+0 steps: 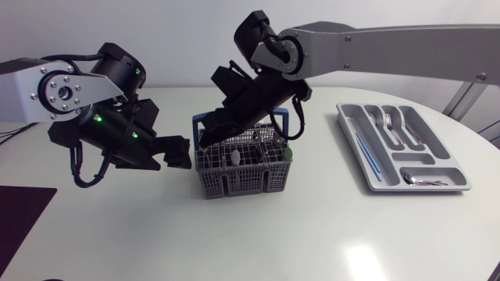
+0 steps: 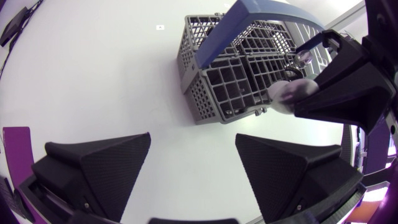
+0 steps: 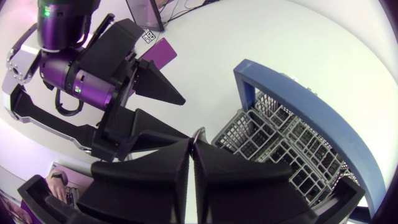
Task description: Unload the cutlery basket into the drawer organizer.
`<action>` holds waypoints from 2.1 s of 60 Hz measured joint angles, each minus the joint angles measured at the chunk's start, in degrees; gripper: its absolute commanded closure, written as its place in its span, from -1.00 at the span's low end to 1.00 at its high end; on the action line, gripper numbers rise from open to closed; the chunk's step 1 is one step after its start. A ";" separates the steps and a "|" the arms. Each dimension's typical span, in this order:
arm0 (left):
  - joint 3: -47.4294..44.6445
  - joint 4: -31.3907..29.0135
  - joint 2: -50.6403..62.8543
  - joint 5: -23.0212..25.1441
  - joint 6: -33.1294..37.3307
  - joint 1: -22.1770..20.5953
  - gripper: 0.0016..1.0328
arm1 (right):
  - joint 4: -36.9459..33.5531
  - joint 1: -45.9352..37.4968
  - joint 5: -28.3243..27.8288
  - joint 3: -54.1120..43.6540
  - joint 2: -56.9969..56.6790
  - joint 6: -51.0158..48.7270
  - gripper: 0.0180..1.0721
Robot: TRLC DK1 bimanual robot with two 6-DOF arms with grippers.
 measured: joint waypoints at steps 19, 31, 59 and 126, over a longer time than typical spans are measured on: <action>-0.02 -0.02 -1.62 0.00 -0.02 -0.74 -0.88 | -1.22 -3.17 -5.14 0.17 -6.36 1.31 0.89; -0.02 -0.02 -2.19 0.00 -0.07 -1.60 -0.90 | -1.27 -6.10 -6.36 -0.90 -12.96 2.78 0.89; 0.70 -0.02 -2.45 -0.07 -3.30 -6.62 -0.90 | -3.32 -19.50 -0.94 -15.61 -27.19 2.54 0.89; 17.46 -4.42 8.11 -7.89 -14.51 -21.53 -0.90 | 4.70 -61.11 19.21 -37.97 -31.80 -32.89 0.89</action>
